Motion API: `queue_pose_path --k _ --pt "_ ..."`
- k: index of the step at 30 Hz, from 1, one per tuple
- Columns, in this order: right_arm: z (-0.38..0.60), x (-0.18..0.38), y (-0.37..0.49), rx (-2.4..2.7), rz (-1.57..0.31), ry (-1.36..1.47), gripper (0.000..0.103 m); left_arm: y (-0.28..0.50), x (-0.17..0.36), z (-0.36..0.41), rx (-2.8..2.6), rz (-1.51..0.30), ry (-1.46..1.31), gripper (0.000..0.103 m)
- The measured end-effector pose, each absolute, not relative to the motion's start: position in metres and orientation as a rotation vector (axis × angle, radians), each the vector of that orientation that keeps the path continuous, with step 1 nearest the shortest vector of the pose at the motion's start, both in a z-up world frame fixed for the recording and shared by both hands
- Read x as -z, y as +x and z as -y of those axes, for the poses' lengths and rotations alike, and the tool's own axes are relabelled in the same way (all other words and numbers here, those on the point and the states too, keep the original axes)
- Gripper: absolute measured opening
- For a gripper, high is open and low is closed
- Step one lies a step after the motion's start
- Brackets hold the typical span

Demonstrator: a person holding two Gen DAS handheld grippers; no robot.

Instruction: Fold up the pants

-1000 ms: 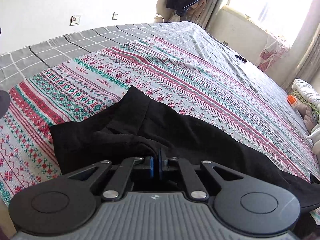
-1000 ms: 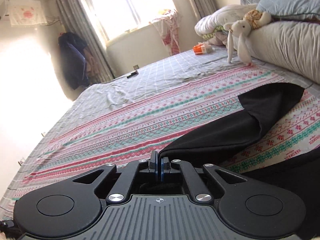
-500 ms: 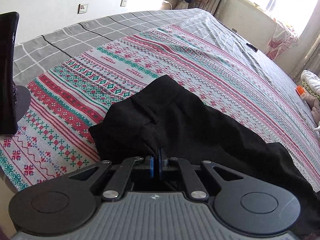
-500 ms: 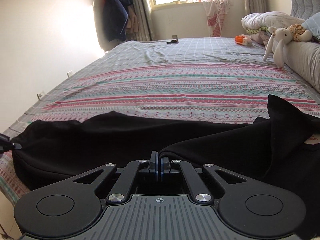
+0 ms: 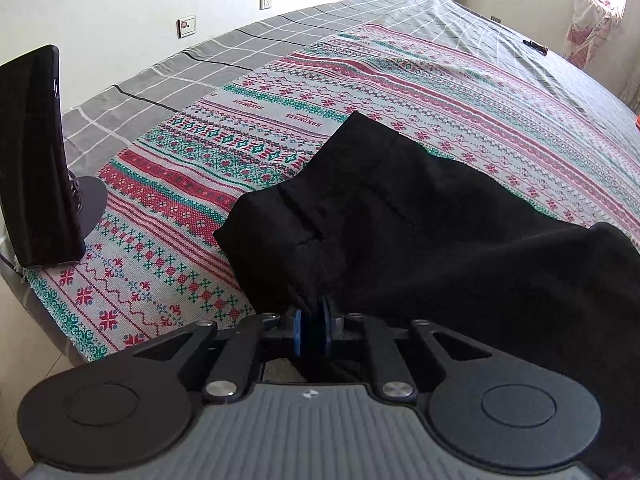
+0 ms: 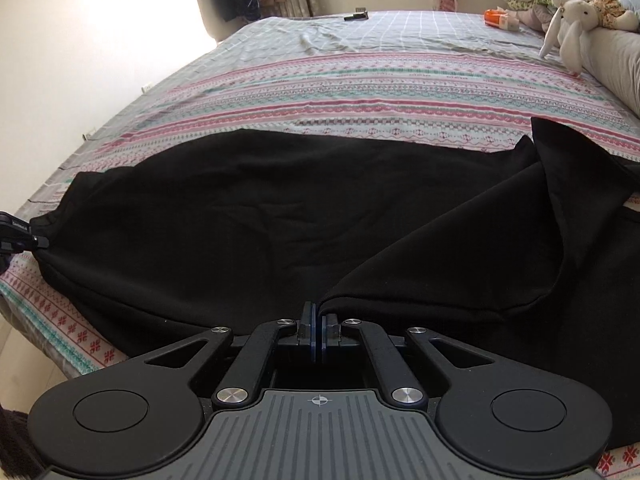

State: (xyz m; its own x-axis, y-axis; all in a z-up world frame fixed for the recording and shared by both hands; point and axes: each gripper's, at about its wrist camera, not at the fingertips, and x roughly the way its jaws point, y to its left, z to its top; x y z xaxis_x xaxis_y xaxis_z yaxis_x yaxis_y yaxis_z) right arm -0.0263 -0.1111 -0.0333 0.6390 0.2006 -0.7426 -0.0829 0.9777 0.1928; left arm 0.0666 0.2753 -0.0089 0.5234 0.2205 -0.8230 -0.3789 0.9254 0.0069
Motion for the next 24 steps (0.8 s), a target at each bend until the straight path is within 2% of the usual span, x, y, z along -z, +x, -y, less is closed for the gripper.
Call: queue_pose_path --k 3,5,6,7,8,10,12,14,19,24 --pt "0.113 0.046 -0.023 -0.158 -0.929 0.154 0.002 0.063 0.008 -0.267 -0.383 -0.944 -0.137 0.035" --pt "0.114 0.047 -0.023 -0.167 -0.934 0.15 0.004 0.06 0.005 -0.26 -0.385 -0.936 -0.113 0.045" --pt "0.115 0.046 -0.022 -0.167 -0.945 0.153 0.01 0.058 0.004 -0.257 -0.383 -0.932 -0.106 0.052" --pt "0.116 0.043 -0.022 -0.159 -0.96 0.16 0.012 0.056 0.001 -0.253 -0.376 -0.929 -0.099 0.058" --pt "0.118 0.041 -0.022 -0.154 -0.967 0.165 0.017 0.053 -0.001 -0.25 -0.367 -0.925 -0.094 0.06" --pt "0.123 0.034 -0.023 -0.136 -0.957 0.171 0.032 0.05 -0.006 -0.241 -0.348 -0.917 -0.083 0.071" --pt "0.132 0.026 -0.024 -0.096 -0.931 0.174 0.054 0.046 -0.011 -0.228 -0.318 -0.907 -0.063 0.077" --pt "0.144 0.018 -0.023 -0.059 -0.906 0.189 0.059 0.042 -0.016 -0.214 -0.276 -0.891 -0.04 0.081" --pt "0.183 0.008 -0.018 0.069 -0.844 0.226 0.062 0.038 -0.022 -0.167 -0.121 -0.851 0.009 0.092" --pt "0.22 0.005 -0.008 0.178 -0.806 0.223 0.062 0.042 -0.019 -0.11 0.073 -0.856 0.029 0.096"
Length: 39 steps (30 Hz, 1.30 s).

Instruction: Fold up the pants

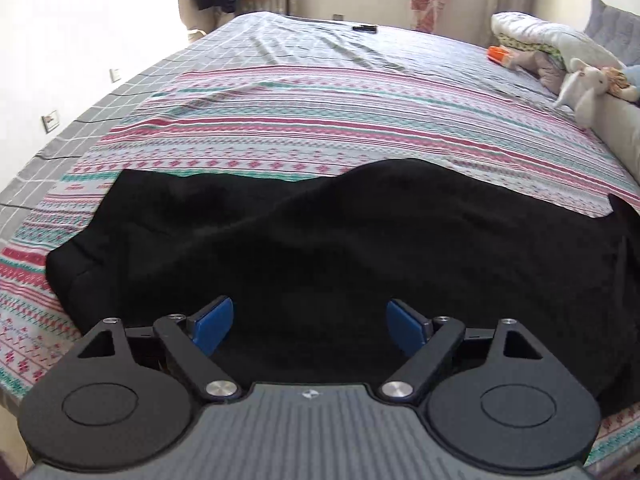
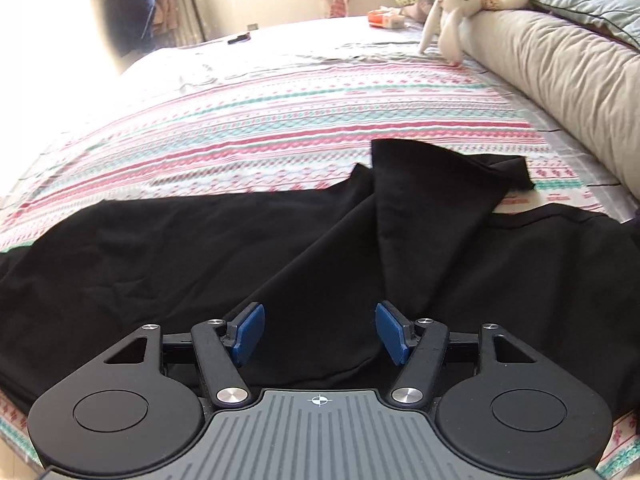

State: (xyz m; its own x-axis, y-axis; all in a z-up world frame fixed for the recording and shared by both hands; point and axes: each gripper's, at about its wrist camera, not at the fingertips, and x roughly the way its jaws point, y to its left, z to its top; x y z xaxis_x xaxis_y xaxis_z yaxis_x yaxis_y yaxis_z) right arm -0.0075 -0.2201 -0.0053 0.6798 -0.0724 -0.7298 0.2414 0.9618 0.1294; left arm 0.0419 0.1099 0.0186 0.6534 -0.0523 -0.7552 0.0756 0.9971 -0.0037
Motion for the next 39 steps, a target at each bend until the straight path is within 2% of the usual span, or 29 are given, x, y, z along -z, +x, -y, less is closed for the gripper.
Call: queue_pose_path --k 8,14,16,19,20,21,23,26,30,34,39 --pt "0.251 0.022 0.018 0.236 -0.827 0.244 0.066 0.05 -0.01 -0.02 0.342 -0.882 0.053 0.099" --pt "0.254 0.038 0.045 0.228 -0.855 0.214 0.066 0.038 -0.002 0.043 0.595 -0.809 0.091 0.099" --pt "0.253 0.043 0.055 0.236 -0.859 0.185 0.064 0.027 0.004 0.062 0.676 -0.78 0.131 0.098" --pt "0.253 0.047 0.061 0.259 -0.848 0.134 0.056 0.014 0.013 0.087 0.766 -0.716 0.224 0.095" --pt "0.253 0.046 0.062 0.266 -0.839 0.112 0.05 0.01 0.015 0.094 0.789 -0.694 0.259 0.094" --pt "0.254 0.045 0.063 0.268 -0.832 0.095 0.035 0.006 0.019 0.101 0.806 -0.676 0.294 0.091" --pt "0.26 0.042 0.063 0.263 -0.82 0.087 0.014 0.001 0.026 0.114 0.827 -0.662 0.361 0.084" --pt "0.278 0.032 0.055 0.263 -0.788 0.159 0.002 -0.005 0.035 0.123 0.826 -0.653 0.425 0.069" --pt "0.307 0.015 0.032 0.293 -0.738 0.232 0.002 -0.009 0.039 0.129 0.828 -0.621 0.467 0.045" --pt "0.344 0.01 0.0 0.318 -0.726 0.376 0.002 -0.015 0.037 0.134 0.865 -0.623 0.463 0.013" --pt "0.381 0.02 -0.044 0.323 -0.76 0.542 0.002 -0.025 0.034 0.139 0.948 -0.637 0.461 0.013"
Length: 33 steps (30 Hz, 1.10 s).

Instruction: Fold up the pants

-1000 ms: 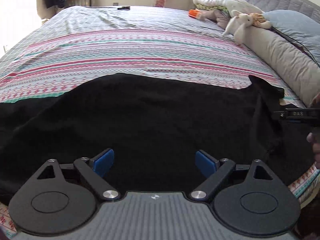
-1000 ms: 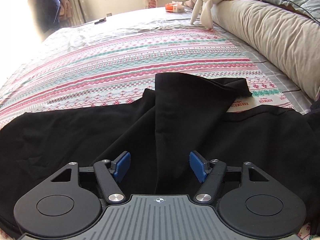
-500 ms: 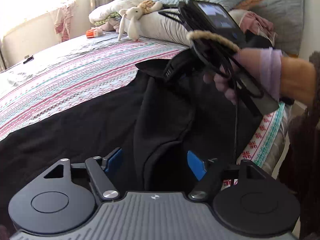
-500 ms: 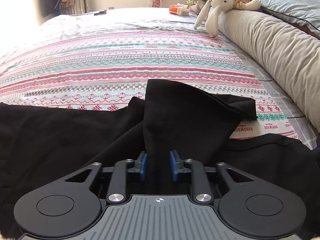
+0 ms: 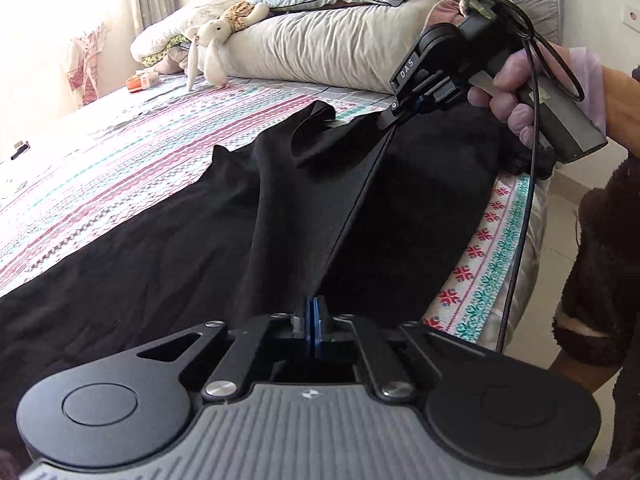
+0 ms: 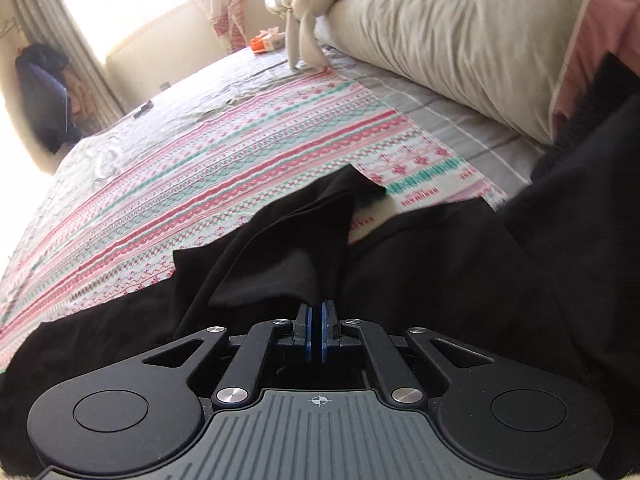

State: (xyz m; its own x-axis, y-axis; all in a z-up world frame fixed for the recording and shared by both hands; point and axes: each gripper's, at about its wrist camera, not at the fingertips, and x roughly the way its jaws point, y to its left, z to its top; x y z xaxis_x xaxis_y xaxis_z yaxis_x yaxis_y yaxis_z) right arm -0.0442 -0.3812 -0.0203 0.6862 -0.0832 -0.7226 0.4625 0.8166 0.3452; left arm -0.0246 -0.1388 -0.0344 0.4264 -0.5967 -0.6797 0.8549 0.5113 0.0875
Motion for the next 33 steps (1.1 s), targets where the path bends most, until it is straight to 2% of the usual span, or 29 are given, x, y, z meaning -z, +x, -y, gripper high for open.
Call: queue_pose_path --k 2,7,11,12,18,24,28,29,30,31,32,33 --pt "0.382 0.028 -0.053 0.333 -0.806 0.523 0.003 -0.03 0.037 0.14 0.974 -0.652 0.481 0.012" --pt "0.371 0.041 -0.059 0.362 -0.866 0.41 0.019 -0.035 0.051 0.138 1.006 -0.732 0.495 0.011" --pt "0.358 0.032 -0.058 0.373 -0.824 0.291 0.058 -0.036 0.051 0.131 0.997 -0.729 0.467 0.011" --pt "0.353 0.03 -0.057 0.361 -0.809 0.263 0.062 -0.036 0.052 0.129 0.994 -0.725 0.462 0.011" --pt "0.303 0.039 -0.032 0.23 -0.844 -0.048 0.062 -0.034 0.052 0.123 0.985 -0.704 0.444 0.015" --pt "0.278 0.057 -0.008 0.238 -0.819 -0.269 0.059 -0.033 0.052 0.122 0.968 -0.695 0.441 0.024" --pt "0.275 0.063 0.006 0.261 -0.767 -0.326 0.057 -0.032 0.052 0.124 0.953 -0.685 0.444 0.025" --pt "0.273 0.064 0.008 0.26 -0.752 -0.343 0.052 -0.032 0.053 0.124 0.95 -0.678 0.447 0.025" --pt "0.271 0.065 0.011 0.25 -0.741 -0.354 0.041 -0.033 0.053 0.125 0.945 -0.671 0.45 0.025" --pt "0.27 0.066 0.013 0.242 -0.736 -0.361 0.03 -0.033 0.053 0.126 0.94 -0.666 0.452 0.025" --pt "0.268 0.067 0.014 0.245 -0.733 -0.369 0.012 -0.033 0.053 0.126 0.935 -0.662 0.455 0.025" --pt "0.268 0.065 0.015 0.261 -0.718 -0.371 0.002 -0.033 0.053 0.126 0.931 -0.659 0.46 0.025"
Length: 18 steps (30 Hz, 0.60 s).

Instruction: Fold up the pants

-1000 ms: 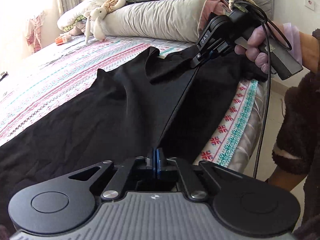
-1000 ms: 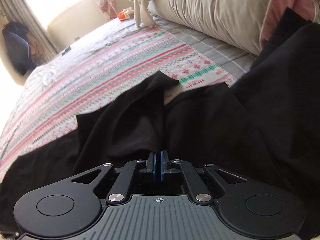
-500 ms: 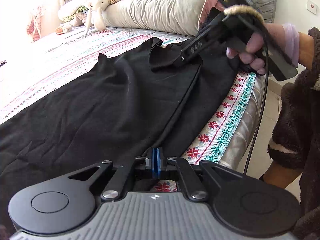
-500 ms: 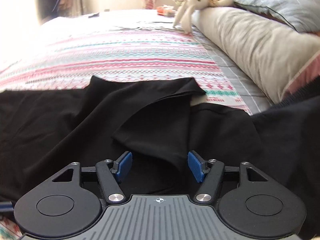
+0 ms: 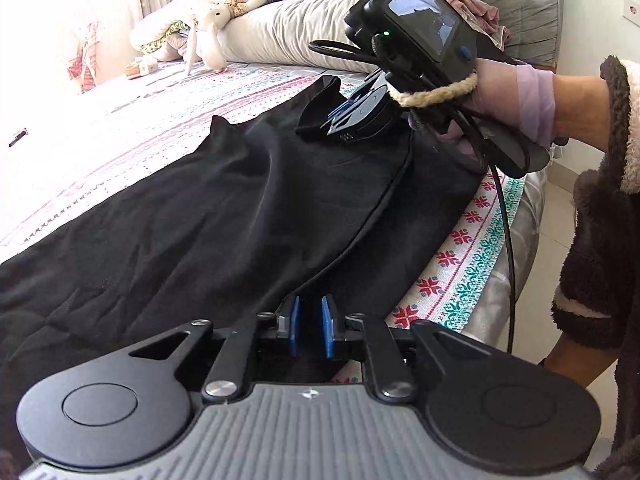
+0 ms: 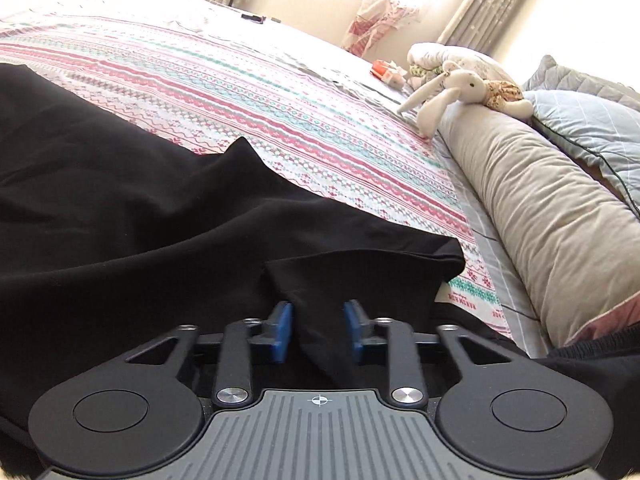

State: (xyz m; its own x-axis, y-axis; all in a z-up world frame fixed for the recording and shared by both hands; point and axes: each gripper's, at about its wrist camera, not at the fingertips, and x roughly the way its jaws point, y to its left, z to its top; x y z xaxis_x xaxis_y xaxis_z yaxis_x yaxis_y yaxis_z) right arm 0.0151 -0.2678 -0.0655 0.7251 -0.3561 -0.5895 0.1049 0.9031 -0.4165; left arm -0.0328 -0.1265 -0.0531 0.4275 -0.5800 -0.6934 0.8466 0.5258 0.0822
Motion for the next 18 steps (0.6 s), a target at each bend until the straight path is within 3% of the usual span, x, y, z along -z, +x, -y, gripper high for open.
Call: queue_pose_path --k 3,10,18 --pt "0.278 0.045 0.011 0.337 -0.638 -0.329 0.0 -0.032 0.051 0.127 0.914 -0.656 0.471 0.011" --pt "0.364 -0.012 -0.038 0.515 -0.556 0.14 0.0 -0.028 0.035 0.114 0.909 -0.642 0.413 0.011" --pt "0.407 -0.005 -0.099 0.558 -0.59 0.422 0.0 -0.036 0.033 0.107 0.947 -0.619 0.422 0.014"
